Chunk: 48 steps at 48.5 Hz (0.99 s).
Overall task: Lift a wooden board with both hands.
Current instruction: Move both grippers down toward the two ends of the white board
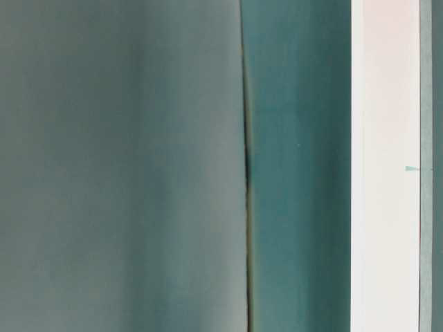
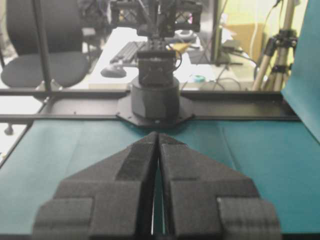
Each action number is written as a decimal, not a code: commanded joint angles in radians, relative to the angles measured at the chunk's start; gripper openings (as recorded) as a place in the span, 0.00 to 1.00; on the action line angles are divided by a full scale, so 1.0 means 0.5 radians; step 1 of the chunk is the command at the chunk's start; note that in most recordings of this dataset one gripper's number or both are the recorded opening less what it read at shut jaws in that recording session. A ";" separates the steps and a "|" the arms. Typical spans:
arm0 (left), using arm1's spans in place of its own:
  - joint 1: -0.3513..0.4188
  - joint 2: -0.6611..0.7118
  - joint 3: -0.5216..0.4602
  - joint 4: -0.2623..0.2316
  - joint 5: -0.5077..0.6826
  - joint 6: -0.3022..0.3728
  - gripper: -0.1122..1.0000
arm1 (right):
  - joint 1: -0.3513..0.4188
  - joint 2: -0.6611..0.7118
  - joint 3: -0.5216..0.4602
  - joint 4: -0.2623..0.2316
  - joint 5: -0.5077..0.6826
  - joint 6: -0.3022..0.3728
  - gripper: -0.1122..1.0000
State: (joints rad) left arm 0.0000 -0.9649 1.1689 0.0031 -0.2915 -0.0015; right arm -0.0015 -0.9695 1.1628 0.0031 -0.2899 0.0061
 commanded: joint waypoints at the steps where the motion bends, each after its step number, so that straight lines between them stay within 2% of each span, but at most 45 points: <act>1: 0.043 0.150 -0.095 0.003 0.101 -0.092 0.23 | -0.025 0.052 -0.009 0.034 0.003 0.018 0.19; 3: 0.043 0.193 -0.135 0.006 0.166 -0.126 0.22 | -0.031 0.064 -0.031 0.092 0.052 0.025 0.18; 7: 0.040 0.282 -0.230 0.031 0.288 -0.166 0.12 | -0.037 0.104 -0.092 0.215 0.242 0.071 0.12; 10: 0.046 0.316 -0.273 0.031 0.353 -0.166 0.09 | -0.043 0.141 -0.150 0.261 0.420 0.107 0.11; 17: 0.064 0.374 -0.377 0.031 0.543 -0.193 0.09 | -0.052 0.242 -0.319 0.267 0.881 0.193 0.11; 30: 0.046 0.568 -0.635 0.031 1.101 -0.261 0.08 | -0.061 0.497 -0.555 0.267 1.466 0.304 0.11; 38: 0.037 0.721 -0.779 0.031 1.442 -0.295 0.08 | -0.061 0.684 -0.657 0.267 1.718 0.331 0.11; 48: 0.040 0.899 -0.884 0.031 1.586 -0.276 0.08 | -0.061 0.936 -0.822 0.264 1.921 0.322 0.11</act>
State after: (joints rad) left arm 0.0199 -0.5384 0.7670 0.0153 0.4832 -0.1427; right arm -0.0307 -0.5492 0.7915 0.1335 0.6443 0.1641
